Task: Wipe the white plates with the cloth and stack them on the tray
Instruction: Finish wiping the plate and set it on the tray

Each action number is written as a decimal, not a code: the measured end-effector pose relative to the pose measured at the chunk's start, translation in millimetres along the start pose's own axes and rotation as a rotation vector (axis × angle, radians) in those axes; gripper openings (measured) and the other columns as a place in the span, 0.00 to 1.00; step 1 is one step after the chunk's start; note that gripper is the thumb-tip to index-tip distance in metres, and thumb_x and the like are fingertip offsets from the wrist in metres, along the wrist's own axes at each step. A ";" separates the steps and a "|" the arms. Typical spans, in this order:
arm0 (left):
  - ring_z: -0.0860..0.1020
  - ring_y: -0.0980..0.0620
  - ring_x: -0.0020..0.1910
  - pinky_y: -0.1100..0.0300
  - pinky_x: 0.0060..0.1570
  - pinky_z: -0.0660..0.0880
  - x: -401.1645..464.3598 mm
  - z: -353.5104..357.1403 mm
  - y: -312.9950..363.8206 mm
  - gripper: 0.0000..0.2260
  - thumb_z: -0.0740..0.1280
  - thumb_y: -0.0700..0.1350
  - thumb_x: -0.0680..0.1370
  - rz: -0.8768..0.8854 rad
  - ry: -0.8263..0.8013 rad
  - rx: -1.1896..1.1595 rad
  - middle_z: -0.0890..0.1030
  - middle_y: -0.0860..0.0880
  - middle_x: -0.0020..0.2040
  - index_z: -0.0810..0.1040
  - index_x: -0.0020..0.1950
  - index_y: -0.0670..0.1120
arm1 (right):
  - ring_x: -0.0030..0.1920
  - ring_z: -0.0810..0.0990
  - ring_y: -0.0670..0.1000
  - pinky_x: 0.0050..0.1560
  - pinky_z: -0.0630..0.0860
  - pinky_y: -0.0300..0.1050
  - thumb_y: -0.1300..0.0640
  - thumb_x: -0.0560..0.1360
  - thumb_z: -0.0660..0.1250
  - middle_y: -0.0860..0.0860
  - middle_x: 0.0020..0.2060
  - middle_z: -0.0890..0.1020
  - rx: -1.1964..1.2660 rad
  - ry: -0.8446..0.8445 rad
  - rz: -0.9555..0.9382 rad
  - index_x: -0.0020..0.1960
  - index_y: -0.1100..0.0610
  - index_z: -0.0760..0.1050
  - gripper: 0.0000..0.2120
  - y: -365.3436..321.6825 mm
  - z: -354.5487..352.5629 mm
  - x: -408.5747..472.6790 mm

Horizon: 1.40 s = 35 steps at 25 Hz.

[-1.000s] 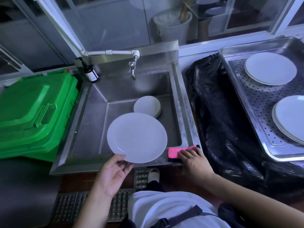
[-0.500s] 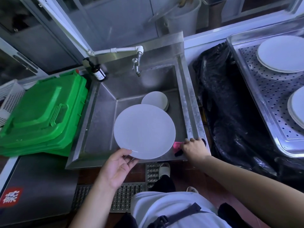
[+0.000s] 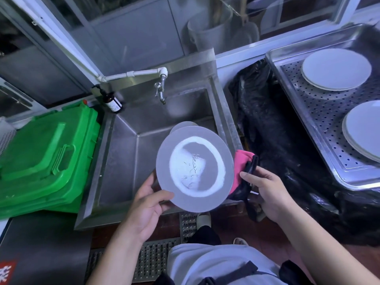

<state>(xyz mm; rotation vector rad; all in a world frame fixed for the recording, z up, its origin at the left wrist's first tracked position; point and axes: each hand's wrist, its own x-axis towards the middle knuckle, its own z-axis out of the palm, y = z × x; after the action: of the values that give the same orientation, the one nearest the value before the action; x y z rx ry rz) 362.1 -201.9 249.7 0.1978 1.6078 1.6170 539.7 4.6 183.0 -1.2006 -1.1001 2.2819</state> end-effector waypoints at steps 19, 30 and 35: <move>0.78 0.49 0.53 0.41 0.49 0.75 39.9 -17.5 47.2 0.34 0.66 0.32 0.65 0.129 -0.300 0.023 0.83 0.50 0.55 0.80 0.66 0.59 | 0.44 0.81 0.56 0.45 0.77 0.54 0.53 0.74 0.73 0.51 0.44 0.81 -0.852 0.598 -0.767 0.56 0.49 0.84 0.11 -66.9 119.1 -7.8; 0.81 0.50 0.49 0.44 0.45 0.81 69.7 -89.9 95.7 0.32 0.64 0.31 0.67 0.190 -0.460 0.003 0.84 0.48 0.52 0.81 0.65 0.58 | 0.45 0.80 0.43 0.42 0.75 0.39 0.63 0.72 0.70 0.43 0.49 0.80 -0.708 0.121 -0.887 0.57 0.55 0.85 0.15 -44.6 257.2 11.2; 0.83 0.44 0.57 0.39 0.49 0.82 85.3 -122.2 93.7 0.34 0.64 0.29 0.68 0.169 -0.524 -0.133 0.84 0.42 0.59 0.78 0.69 0.55 | 0.46 0.80 0.38 0.44 0.71 0.27 0.63 0.71 0.67 0.40 0.49 0.79 -0.836 -0.038 -0.823 0.57 0.56 0.84 0.16 -18.0 275.8 3.1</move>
<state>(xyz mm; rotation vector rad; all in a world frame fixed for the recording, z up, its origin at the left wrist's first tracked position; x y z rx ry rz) 189.6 -225.5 275.7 0.6439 1.1017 1.6194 314.1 -114.0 290.0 -0.6799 -2.1612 1.2284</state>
